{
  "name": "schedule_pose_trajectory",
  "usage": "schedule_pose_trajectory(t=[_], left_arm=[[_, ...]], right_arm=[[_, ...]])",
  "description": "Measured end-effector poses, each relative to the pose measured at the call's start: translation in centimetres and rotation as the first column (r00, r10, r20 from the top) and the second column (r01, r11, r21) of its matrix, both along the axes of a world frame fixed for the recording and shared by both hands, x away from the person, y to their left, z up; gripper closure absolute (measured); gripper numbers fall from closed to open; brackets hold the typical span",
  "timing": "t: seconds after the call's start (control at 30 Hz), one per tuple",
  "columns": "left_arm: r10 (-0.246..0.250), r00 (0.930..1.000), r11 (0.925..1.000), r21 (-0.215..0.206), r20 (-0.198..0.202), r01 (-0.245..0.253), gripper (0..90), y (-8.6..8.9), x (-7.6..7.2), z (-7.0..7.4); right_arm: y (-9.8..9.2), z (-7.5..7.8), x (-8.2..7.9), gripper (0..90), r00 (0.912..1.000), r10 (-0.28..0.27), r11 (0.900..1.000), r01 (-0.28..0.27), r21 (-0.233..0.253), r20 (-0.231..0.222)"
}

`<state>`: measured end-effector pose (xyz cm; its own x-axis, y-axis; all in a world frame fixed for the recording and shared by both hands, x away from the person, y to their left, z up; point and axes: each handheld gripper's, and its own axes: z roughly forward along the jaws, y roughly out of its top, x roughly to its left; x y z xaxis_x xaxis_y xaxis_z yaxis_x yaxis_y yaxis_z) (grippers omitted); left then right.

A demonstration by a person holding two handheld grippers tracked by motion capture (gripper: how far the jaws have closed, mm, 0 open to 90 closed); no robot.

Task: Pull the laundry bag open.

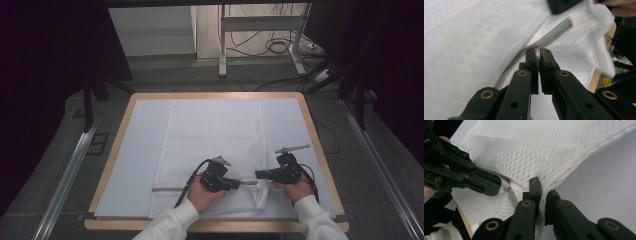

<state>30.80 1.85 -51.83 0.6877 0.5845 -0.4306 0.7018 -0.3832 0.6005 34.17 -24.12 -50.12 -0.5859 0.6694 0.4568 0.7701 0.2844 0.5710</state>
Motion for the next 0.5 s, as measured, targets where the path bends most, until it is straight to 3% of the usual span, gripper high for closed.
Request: schedule_pose_trajectory(t=[0.2, 0.27, 0.5], left_arm=[[0.011, 0.9999, 0.9999, -0.007, -0.005, -0.011, 87.3, 1.1, -0.2, -0.1], [0.018, 0.9998, 0.9998, 0.011, 0.005, -0.018, 87.3, 1.5, -0.3, -0.2], [0.047, 0.9987, 0.9988, -0.015, -0.020, -0.048, 87.3, 3.7, -0.4, -0.4]], right_arm=[[0.1, -0.2, 0.0, 87.9, 1.0000, 0.008, 1.000, -0.008, 0.004, -0.004], [0.2, -0.1, 0.0, 87.9, 1.0000, 0.007, 1.000, -0.007, 0.001, -0.002], [0.1, -0.1, 0.0, 87.9, 1.0000, 0.004, 1.000, -0.004, 0.005, -0.003]])
